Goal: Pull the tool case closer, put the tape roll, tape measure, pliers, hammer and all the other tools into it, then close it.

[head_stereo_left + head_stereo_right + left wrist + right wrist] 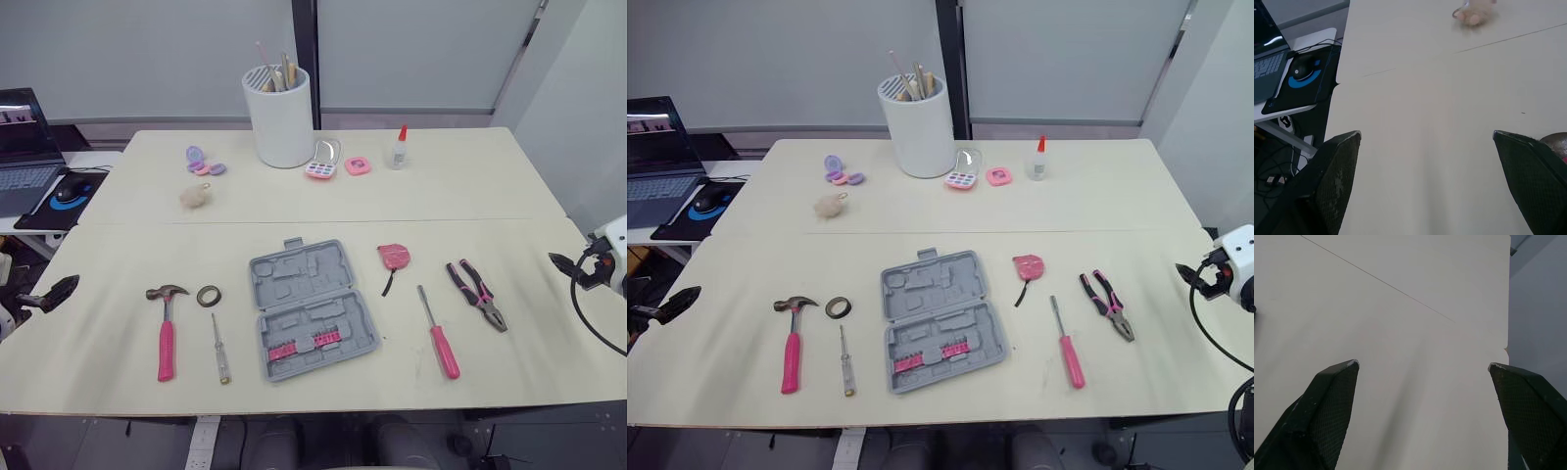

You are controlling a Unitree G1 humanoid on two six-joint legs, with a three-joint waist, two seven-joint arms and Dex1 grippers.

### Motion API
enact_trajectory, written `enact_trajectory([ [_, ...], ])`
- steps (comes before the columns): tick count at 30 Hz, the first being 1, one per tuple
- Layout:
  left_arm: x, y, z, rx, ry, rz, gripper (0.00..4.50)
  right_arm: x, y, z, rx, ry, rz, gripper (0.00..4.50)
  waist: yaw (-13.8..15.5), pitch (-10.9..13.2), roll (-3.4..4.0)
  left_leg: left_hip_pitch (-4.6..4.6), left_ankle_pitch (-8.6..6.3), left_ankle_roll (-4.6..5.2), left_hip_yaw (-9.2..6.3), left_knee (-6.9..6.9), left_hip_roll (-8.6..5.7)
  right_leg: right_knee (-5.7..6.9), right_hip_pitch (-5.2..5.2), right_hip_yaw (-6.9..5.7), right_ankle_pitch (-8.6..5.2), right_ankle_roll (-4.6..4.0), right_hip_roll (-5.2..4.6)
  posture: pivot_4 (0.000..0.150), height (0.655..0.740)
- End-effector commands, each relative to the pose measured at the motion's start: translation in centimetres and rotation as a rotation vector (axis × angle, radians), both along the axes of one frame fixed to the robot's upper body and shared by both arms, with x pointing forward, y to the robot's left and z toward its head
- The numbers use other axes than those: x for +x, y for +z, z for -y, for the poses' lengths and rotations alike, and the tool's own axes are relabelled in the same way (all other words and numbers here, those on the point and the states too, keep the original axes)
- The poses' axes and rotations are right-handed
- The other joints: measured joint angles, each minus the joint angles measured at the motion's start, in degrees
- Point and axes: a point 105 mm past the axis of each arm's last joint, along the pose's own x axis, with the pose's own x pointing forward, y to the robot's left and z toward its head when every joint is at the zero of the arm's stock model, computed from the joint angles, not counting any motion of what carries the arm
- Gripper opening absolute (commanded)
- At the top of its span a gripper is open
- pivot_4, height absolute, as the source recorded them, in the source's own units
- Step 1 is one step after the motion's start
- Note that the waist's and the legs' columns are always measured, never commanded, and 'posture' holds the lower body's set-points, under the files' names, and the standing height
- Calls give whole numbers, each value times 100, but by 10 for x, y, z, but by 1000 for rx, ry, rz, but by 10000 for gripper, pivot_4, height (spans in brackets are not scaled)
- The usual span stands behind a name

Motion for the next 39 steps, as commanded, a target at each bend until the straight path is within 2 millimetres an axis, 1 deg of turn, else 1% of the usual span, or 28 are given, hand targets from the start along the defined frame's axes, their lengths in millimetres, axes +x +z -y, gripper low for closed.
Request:
enact_trajectory([
  [1, 1, 19, -4, 48, -8, 30, 44848, 0, 16, 6, -25, -12, 48, 45000, 0, 0, 0, 0, 0, 0, 1, 0, 0, 0, 0, 0, 0, 0, 0, 1500, 7400],
  [13, 1, 19, -3, 51, -12, 34, 44848, -2, 16, 8, -27, -12, 46, 45000, -2, 0, 0, 0, 0, 0, 0, 0, 0, 0, 0, -1, 0, 0, 0, 1500, 7400],
  [20, 1, 22, 1, -2, -39, 45, 44848, 0, 17, 5, -39, 1, 43, 45000, -2, 0, 0, 0, 0, 0, 0, 0, 0, 0, 0, -1, 0, 0, 0, 1500, 7400],
  [23, 2, 30, 10, -14, -95, 63, 44848, 8, 23, -6, -44, 58, 49, 45000, -4, 0, 0, 0, 0, 0, 0, 0, 0, 1, 0, -1, 0, 0, 0, 1500, 7400],
  [25, 7, 37, 25, -29, -169, 82, 44848, 15, 28, -24, -34, 137, 48, 45000, -14, 0, 0, -1, 0, 0, 0, 0, 0, 1, -1, 0, 0, 0, 0, 1500, 7400],
  [26, 9, 39, 35, -40, -211, 91, 43092, 19, 29, -34, -35, 183, 47, 45000, -22, 0, 0, -1, 0, 0, 1, 0, 1, 2, -2, 0, 0, 0, 0, 1500, 7400],
  [27, 11, 41, 45, -50, -248, 97, 40947, 23, 31, -45, -37, 224, 47, 43248, -23, 0, 0, -1, 0, 0, 2, 1, 4, 2, -1, 1, 0, 0, 1, 1500, 7400],
  [29, 17, 41, 75, -51, -358, 75, 35667, 31, 31, -76, -52, 341, 33, 38859, -25, 0, 0, 0, 0, -1, 4, 5, 15, 4, 0, 0, 1, 0, 9, 1500, 7400],
  [30, 18, 40, 90, -51, -406, 58, 32461, 35, 31, -91, -57, 387, 29, 35683, -27, 0, 0, 1, 0, -1, 6, 6, 20, 3, 1, 0, 2, 1, 13, 1500, 7400],
  [32, 19, 37, 108, -43, -456, 31, 25709, 38, 30, -111, -70, 448, 18, 28553, -25, 0, 0, 1, 0, -2, 7, 7, 28, 4, 0, 1, 3, 0, 21, 1500, 7400],
  [33, 19, 35, 114, -31, -475, 15, 22304, 38, 30, -118, -76, 469, 11, 25433, -14, 0, 0, 0, 0, -2, 6, 6, 29, 6, -2, 1, 3, 0, 23, 1500, 7400],
  [34, 19, 33, 123, -21, -502, -4, 19405, 39, 29, -127, -91, 498, 4, 22864, -7, 0, 0, -4, 0, -2, 4, 6, 29, 6, -7, 0, 3, -1, 25, 1500, 7400],
  [35, 20, 30, 134, -9, -534, -23, 15549, 41, 28, -139, -102, 534, -4, 20162, 2, 0, 0, -8, 0, -2, 3, 6, 30, 6, -10, -1, 3, -1, 26, 1500, 7400],
  [36, 20, 28, 142, -3, -554, -35, 12110, 41, 28, -147, -109, 554, -9, 17611, 12, 0, 0, -11, 0, -2, 3, 5, 30, 4, -12, 1, 3, -1, 26, 1500, 7400],
  [37, 21, 21, 155, 19, -591, -68, 9113, 43, 26, -166, -137, 611, -16, 15380, 20, 1, -1, -11, 0, -3, 5, 5, 29, 3, -12, 2, 3, -1, 25, 1500, 7400],
  [39, 20, 6, 174, 62, -649, -129, 2308, 42, 21, -194, -195, 708, -33, 10316, 32, 1, -1, -10, -1, -3, 5, 5, 29, 0, -11, 3, 3, -1, 25, 1500, 7400],
])
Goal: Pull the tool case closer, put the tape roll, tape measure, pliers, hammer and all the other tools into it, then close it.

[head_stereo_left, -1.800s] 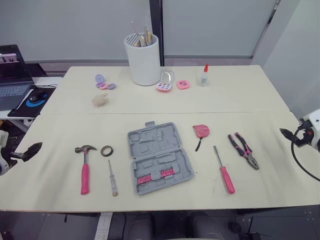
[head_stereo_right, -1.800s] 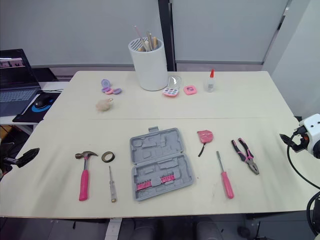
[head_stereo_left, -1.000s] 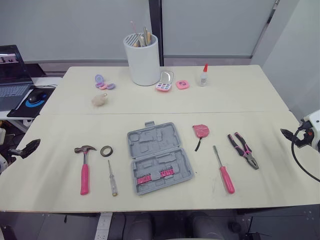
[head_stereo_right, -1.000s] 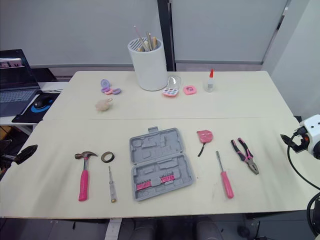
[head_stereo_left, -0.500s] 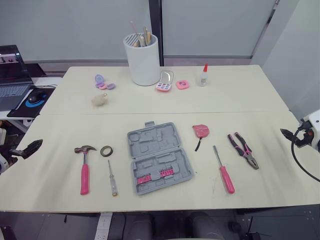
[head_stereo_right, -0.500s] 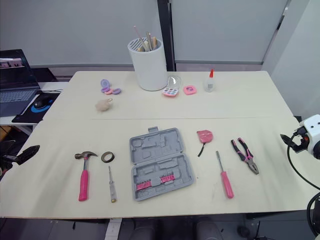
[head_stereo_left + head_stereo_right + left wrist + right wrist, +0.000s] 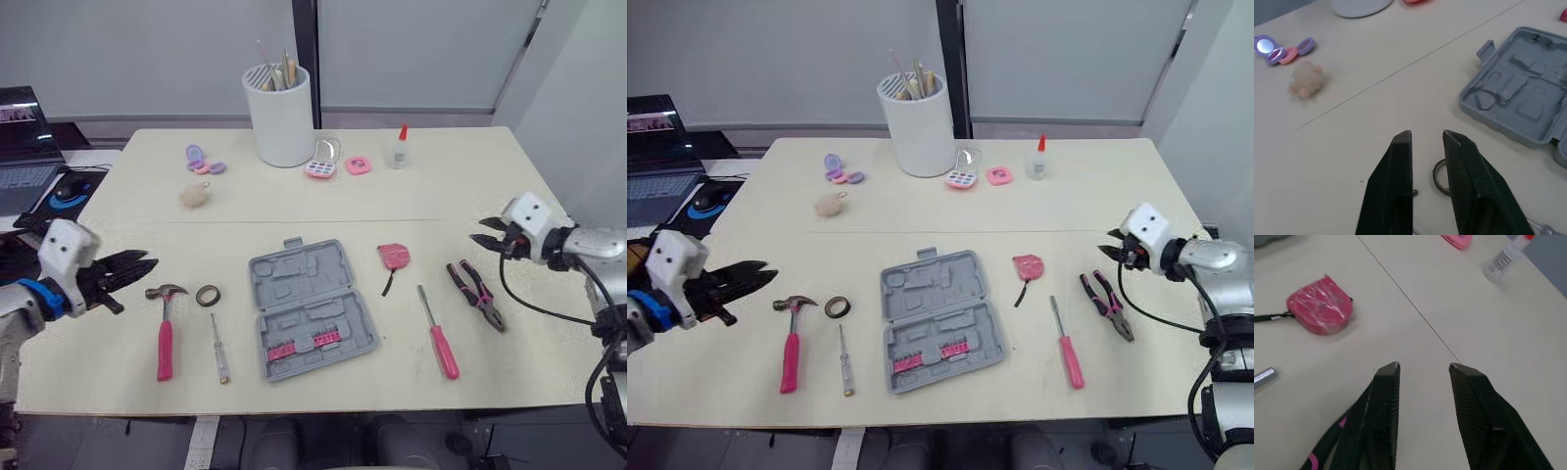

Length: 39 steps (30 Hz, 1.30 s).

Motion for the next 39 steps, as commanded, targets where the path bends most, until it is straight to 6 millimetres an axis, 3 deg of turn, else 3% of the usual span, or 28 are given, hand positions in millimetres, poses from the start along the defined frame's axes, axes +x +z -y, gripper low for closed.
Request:
enact_trajectory([
  [1, -1, -16, 35, 97, -109, -44, 0, -3, 2, -49, -95, 179, 13, 8234, 1, 0, 0, 1, 0, 0, 1, 0, 0, 1, 0, 2, 0, 0, 0, 1500, 7400],
  [5, -2, -33, 51, 127, -136, -88, 0, -11, -13, -81, -159, 292, -32, 134, 19, 2, -3, 0, 0, 0, -1, 2, 3, 4, -4, 0, 0, 0, 5, 1500, 7400],
  [13, -1, -65, 63, 208, -153, -158, 0, -22, -43, -126, -289, 445, -89, 134, 71, 4, -6, 1, 0, 0, -1, 2, 3, 2, -4, -1, 0, -1, 6, 1500, 7400],
  [21, 7, -88, 84, 193, -177, -167, 0, -17, -58, -147, -371, 501, -99, 134, 93, 7, -13, 1, 0, 0, -4, 6, 3, 4, -3, -4, 0, -1, 7, 1500, 7400],
  [33, 16, -99, 111, 190, -242, -172, 0, -12, -73, -159, -413, 533, -124, 134, 91, 8, -16, 1, 0, 0, -5, 6, 2, 4, -2, -4, 1, -2, 7, 1500, 7400],
  [39, 20, -105, 119, 202, -268, -178, 0, -14, -77, -175, -410, 582, -120, 134, 91, 9, -16, 0, 0, 0, -6, 5, 2, 4, -2, -5, 1, -2, 7, 1500, 7400],
])
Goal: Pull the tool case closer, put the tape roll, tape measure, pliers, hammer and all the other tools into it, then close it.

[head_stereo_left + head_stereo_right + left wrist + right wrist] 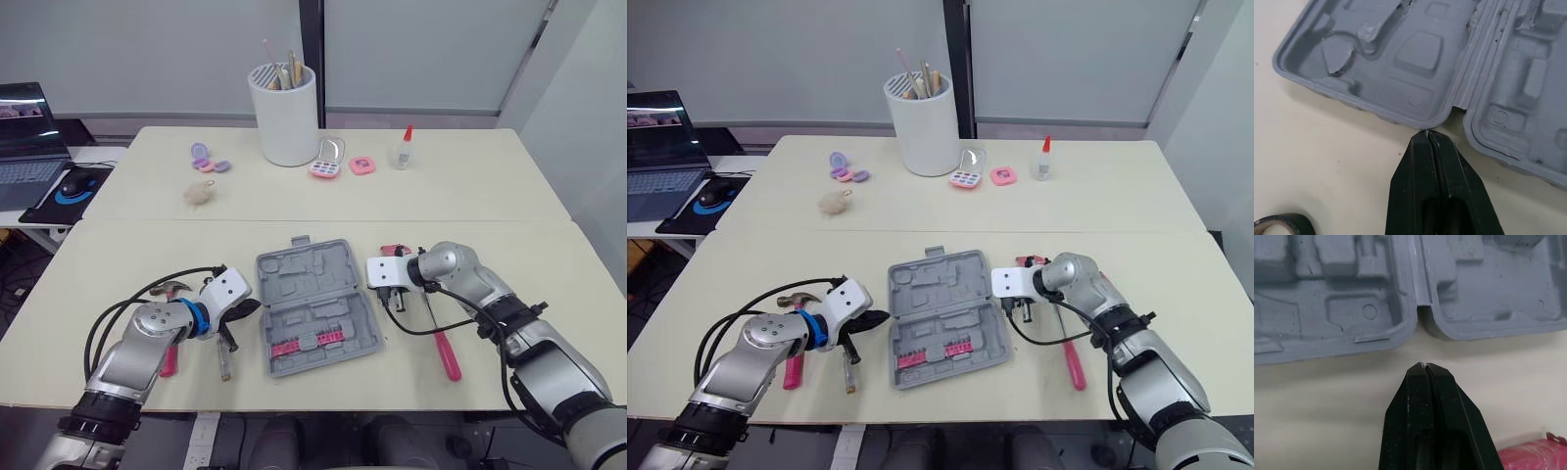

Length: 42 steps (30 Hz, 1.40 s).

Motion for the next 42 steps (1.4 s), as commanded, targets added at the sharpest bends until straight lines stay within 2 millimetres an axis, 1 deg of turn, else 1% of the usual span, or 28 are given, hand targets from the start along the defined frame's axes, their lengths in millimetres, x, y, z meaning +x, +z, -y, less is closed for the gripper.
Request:
enact_trajectory([
  [1, 6, 6, 9, 2, -37, 33, 0, 1, 11, -14, 2, 60, 42, 134, 1, 0, 0, 0, 0, 0, 0, 0, -1, -1, 0, 0, 0, 0, 0, 1500, 7400],
  [5, 4, 6, 19, -11, -76, 21, 0, -6, 11, -24, 7, 98, 32, 134, -2, 0, 0, 0, 0, 0, -1, 0, 0, 0, -1, -1, 0, 0, 0, 1500, 7400],
  [9, 4, 9, 31, -31, -116, 21, 0, -12, 10, -25, 9, 113, 22, 134, 1, 0, 0, -1, 0, 0, -1, 0, 0, 0, -1, -1, 0, 0, 0, 1500, 7400],
  [11, 3, 11, 39, -38, -153, 19, 0, -17, 9, -22, 12, 114, 12, 134, 5, 0, 0, -1, 0, 0, -2, 0, 0, -1, 0, -1, 0, 0, 0, 1500, 7400],
  [15, 3, 13, 51, -10, -222, 19, 0, -26, 8, -8, 17, 83, 1, 134, 33, 0, -1, -3, 0, 0, -6, 0, -3, -2, 1, -2, 0, 0, 0, 1500, 7400],
  [19, 1, 14, 63, -8, -271, 14, 0, -34, 6, 3, 24, 43, -15, 134, 26, 0, -1, -3, 0, 0, -5, 0, -4, -2, 2, 0, 0, 0, 0, 1500, 7400],
  [23, -5, 11, 70, 3, -318, -11, 0, -43, 8, 7, 37, 18, -32, 134, 25, 1, -2, -3, 0, 0, -5, 0, -4, -2, 2, -1, 0, 0, 1, 1500, 7400],
  [27, -11, 9, 72, 15, -346, -32, 0, -53, 9, 6, 53, 10, -57, 134, 25, 1, -3, -3, 0, 0, -6, 0, -3, -2, 1, 0, 0, 1, 3, 1500, 7400],
  [31, -18, 5, 70, 39, -366, -63, 0, -71, 7, 4, 77, 7, -109, 134, 17, 2, -3, -4, 0, 0, -8, 0, -1, -3, 2, 1, -1, 1, 9, 1500, 7400],
  [34, -24, 3, 70, 40, -377, -85, 0, -80, 4, 4, 79, 0, -134, 134, 5, 2, -3, -2, 0, 0, -9, -1, 3, -3, 2, 2, -1, 0, 14, 1500, 7400],
  [42, -48, -6, 64, 36, -384, -151, 0, -98, -1, 5, 92, -35, -179, 134, 5, 2, -4, -1, 0, 0, -10, -1, 5, -4, 3, 2, -1, 0, 16, 1500, 7400],
])
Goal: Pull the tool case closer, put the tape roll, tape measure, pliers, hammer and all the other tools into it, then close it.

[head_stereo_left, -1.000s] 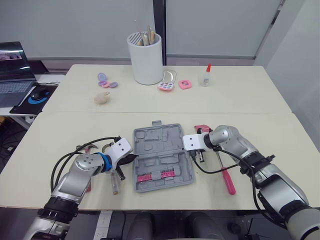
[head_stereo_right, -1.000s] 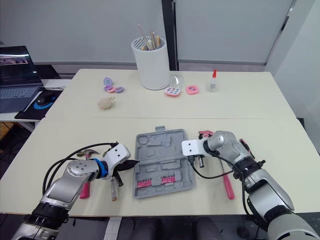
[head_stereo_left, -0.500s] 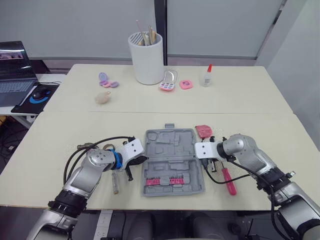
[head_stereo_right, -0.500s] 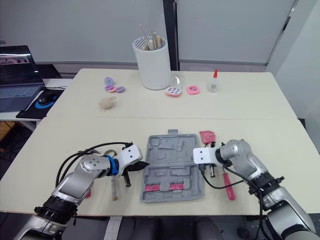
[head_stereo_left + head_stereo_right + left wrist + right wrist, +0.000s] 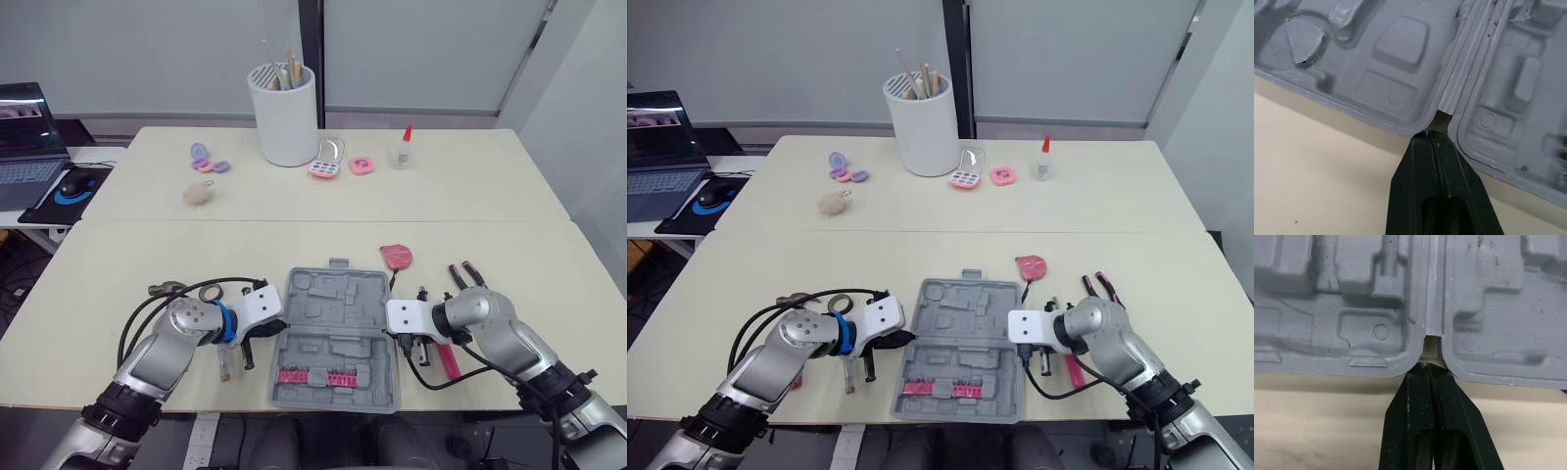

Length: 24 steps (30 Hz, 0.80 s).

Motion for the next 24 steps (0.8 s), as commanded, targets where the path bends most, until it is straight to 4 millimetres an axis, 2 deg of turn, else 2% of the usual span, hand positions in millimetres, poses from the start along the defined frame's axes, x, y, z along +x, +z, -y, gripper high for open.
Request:
enact_trajectory([
  [1, -20, 1, 21, -57, -97, -36, 0, -13, 15, -23, 93, 68, 17, 134, 0, 0, 0, 0, 0, 0, 0, -1, 0, -1, 0, 1, 0, 0, 0, 1500, 7400],
  [14, -37, -6, 21, -44, -105, -83, 0, -30, 7, -21, 90, 62, -33, 134, 5, -1, -1, 3, 0, 0, 0, -1, 0, -3, 4, 1, -1, 1, 1, 1500, 7400],
  [24, -49, -11, 20, -33, -118, -113, 0, -48, 2, -27, 104, 77, -77, 134, 4, -2, -2, 5, 0, 0, 0, -1, 1, -3, 5, 2, -1, 2, 2, 1500, 7400],
])
